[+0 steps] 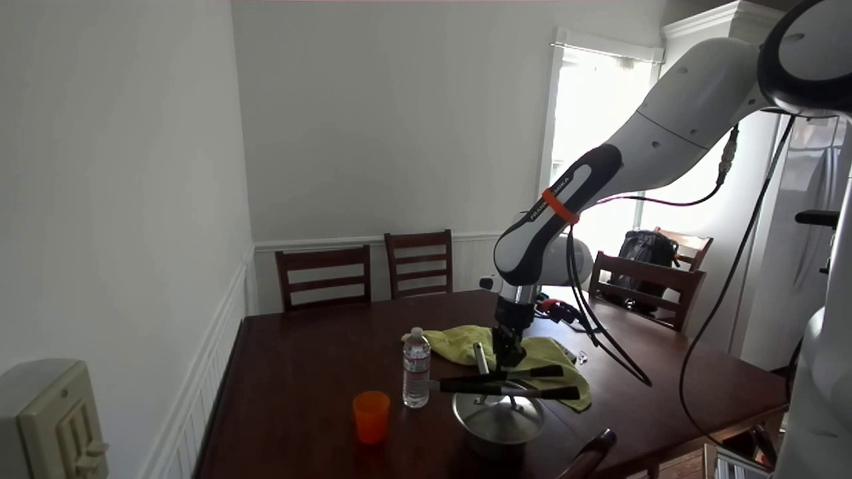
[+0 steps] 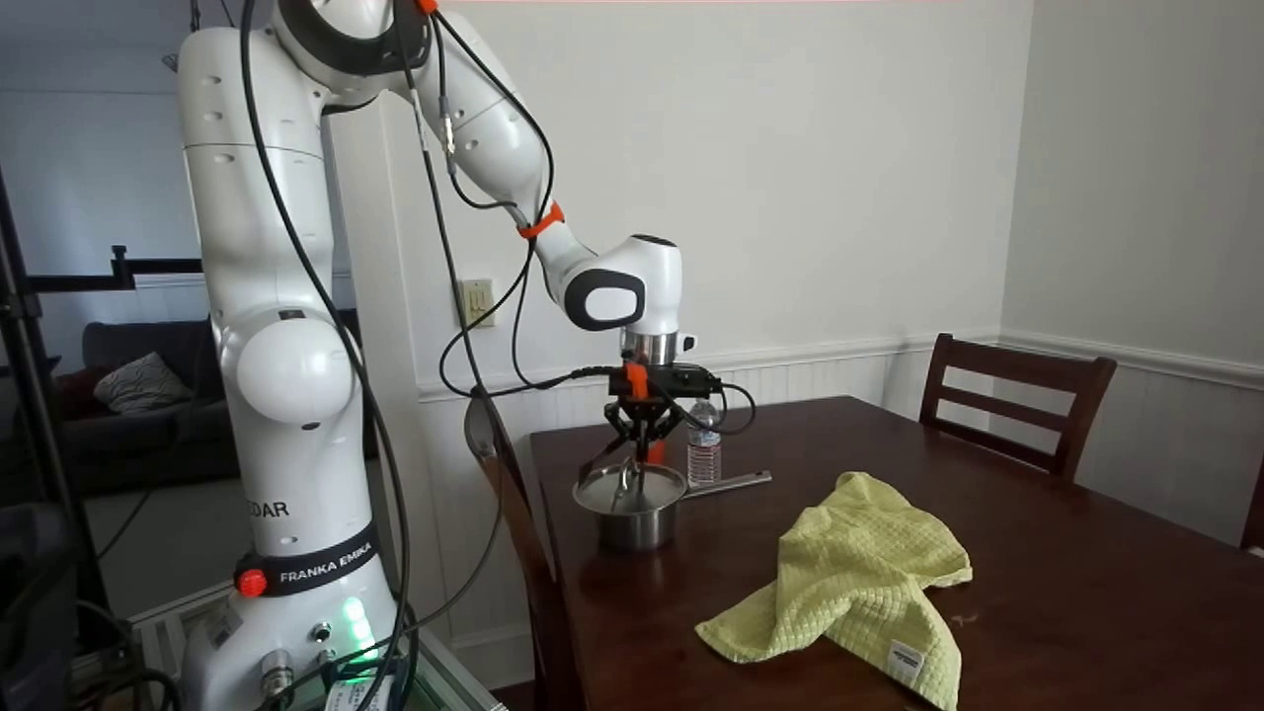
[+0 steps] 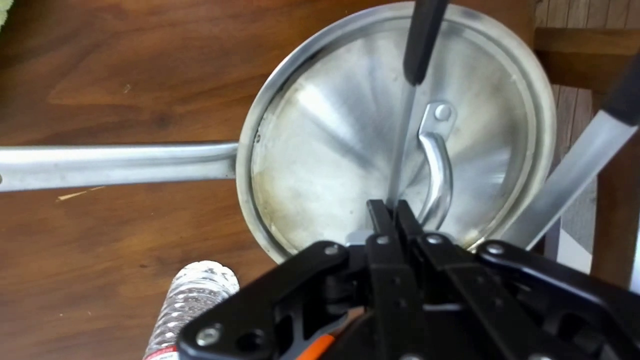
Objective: Put the tongs on top of the silver lid
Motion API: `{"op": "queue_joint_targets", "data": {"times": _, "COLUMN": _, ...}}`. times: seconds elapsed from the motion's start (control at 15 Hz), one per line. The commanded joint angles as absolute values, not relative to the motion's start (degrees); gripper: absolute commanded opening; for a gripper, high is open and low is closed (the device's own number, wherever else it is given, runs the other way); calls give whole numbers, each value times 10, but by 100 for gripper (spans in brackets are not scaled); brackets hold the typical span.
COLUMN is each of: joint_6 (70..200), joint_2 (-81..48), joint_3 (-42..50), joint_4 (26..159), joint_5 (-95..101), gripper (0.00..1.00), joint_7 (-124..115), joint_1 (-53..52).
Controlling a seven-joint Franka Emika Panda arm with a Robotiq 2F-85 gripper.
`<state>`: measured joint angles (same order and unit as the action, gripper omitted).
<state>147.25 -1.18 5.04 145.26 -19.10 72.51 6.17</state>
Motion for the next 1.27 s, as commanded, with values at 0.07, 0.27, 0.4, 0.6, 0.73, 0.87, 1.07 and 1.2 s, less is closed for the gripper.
{"op": "queue_joint_targets", "data": {"times": 0.07, "joint_6": 1511, "joint_2": -28, "joint_3": 51, "joint_4": 1459, "joint_5": -221, "gripper": 1, "joint_7": 665, "joint_1": 64}}
{"op": "queue_joint_targets", "data": {"times": 0.27, "joint_6": 1523, "joint_2": -46, "joint_3": 49, "joint_4": 1455, "joint_5": -206, "gripper": 1, "joint_7": 624, "joint_1": 66}}
{"op": "queue_joint_targets", "data": {"times": 0.4, "joint_6": 1526, "joint_2": -55, "joint_3": 47, "joint_4": 1457, "joint_5": -193, "gripper": 6, "joint_7": 604, "joint_1": 66}}
{"op": "queue_joint_targets", "data": {"times": 0.6, "joint_6": 1526, "joint_2": -45, "joint_3": 46, "joint_4": 1463, "joint_5": -192, "gripper": 36, "joint_7": 599, "joint_1": 73}}
{"op": "queue_joint_targets", "data": {"times": 0.73, "joint_6": 1533, "joint_2": -16, "joint_3": 47, "joint_4": 1475, "joint_5": -209, "gripper": 49, "joint_7": 617, "joint_1": 80}}
{"op": "queue_joint_targets", "data": {"times": 0.87, "joint_6": 1545, "joint_2": 16, "joint_3": 49, "joint_4": 1487, "joint_5": -239, "gripper": 62, "joint_7": 642, "joint_1": 88}}
{"op": "queue_joint_targets", "data": {"times": 1.07, "joint_6": 1551, "joint_2": 62, "joint_3": 64, "joint_4": 1493, "joint_5": -317, "gripper": 84, "joint_7": 721, "joint_1": 90}}
{"op": "queue_joint_targets", "data": {"times": 1.2, "joint_6": 1536, "joint_2": 26, "joint_3": 71, "joint_4": 1464, "joint_5": -281, "gripper": 71, "joint_7": 682, "joint_1": 77}}
